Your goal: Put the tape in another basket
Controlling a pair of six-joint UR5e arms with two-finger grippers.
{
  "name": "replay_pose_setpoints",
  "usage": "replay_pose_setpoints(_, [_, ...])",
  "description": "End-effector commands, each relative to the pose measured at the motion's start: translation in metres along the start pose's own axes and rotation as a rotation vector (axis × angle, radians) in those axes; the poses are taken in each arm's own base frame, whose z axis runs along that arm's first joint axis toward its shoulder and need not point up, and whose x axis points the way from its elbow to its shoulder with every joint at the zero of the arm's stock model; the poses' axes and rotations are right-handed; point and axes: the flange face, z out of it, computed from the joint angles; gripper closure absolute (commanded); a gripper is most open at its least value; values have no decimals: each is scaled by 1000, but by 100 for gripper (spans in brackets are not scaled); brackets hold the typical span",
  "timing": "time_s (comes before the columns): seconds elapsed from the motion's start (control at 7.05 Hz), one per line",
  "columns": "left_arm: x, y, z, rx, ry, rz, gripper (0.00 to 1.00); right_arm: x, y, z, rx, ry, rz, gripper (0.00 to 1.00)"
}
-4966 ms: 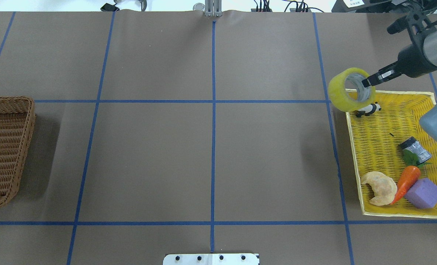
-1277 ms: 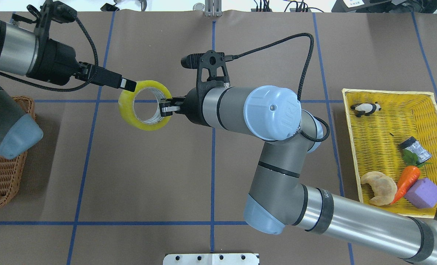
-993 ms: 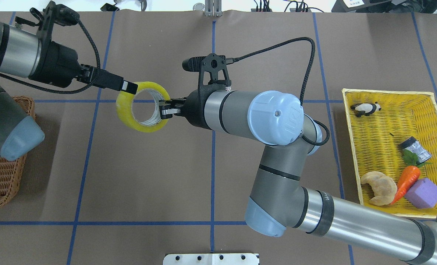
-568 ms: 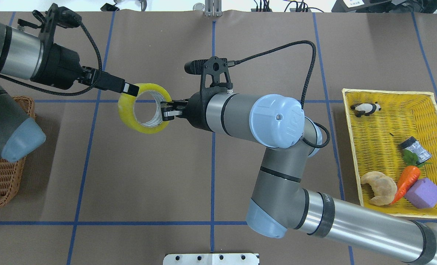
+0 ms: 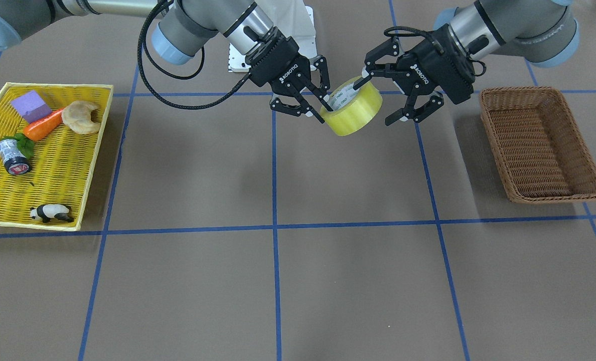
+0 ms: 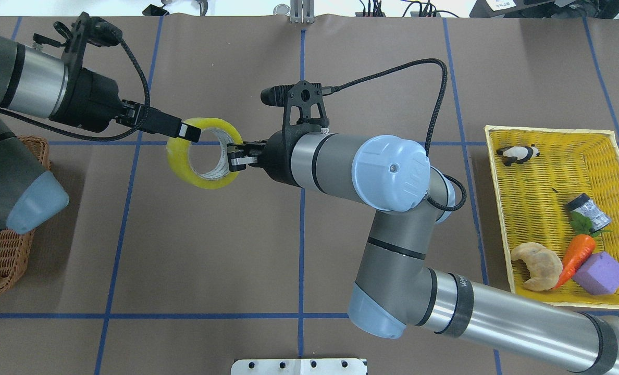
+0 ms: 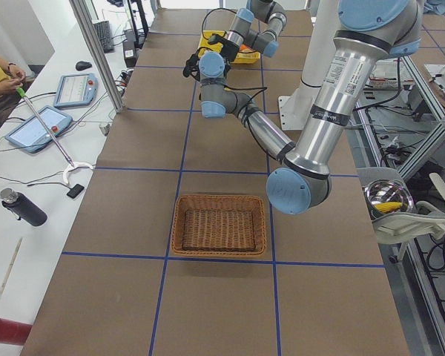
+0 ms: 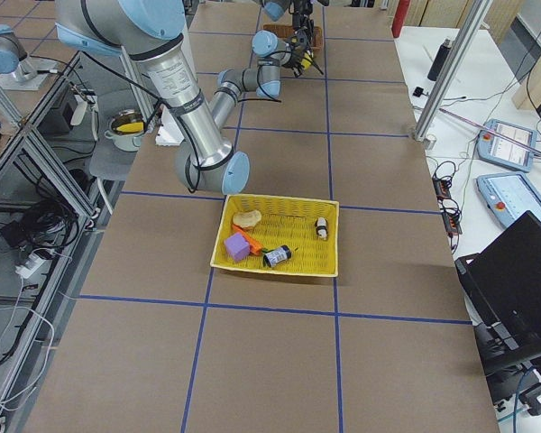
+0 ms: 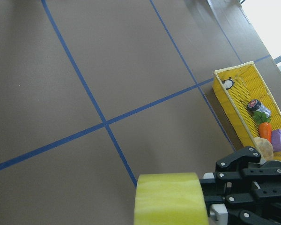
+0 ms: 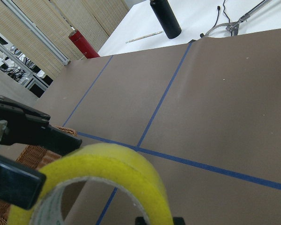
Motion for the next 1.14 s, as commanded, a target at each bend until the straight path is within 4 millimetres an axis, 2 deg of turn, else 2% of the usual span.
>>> replay_pose_setpoints(0.0, [0,1,1,-2,1,0,8,1,-1,2,0,3,0,100])
replay_pose_setpoints(0.14, [1,2,1,-3,3,-2,99,0,0,3,4,5,0,100])
replay_pose_setpoints(0.28, [1,2,2,-5,3,-5,100,-2,-4,1,23,2,11,72])
replay_pose_setpoints(0.43, [1,2,2,-5,2,-8,100,-5,-6,-1,29,-7,32,1])
replay_pose_setpoints(0.99, [-1,3,2,-6,0,-21,100,15,5,-8,41,-38,66,0])
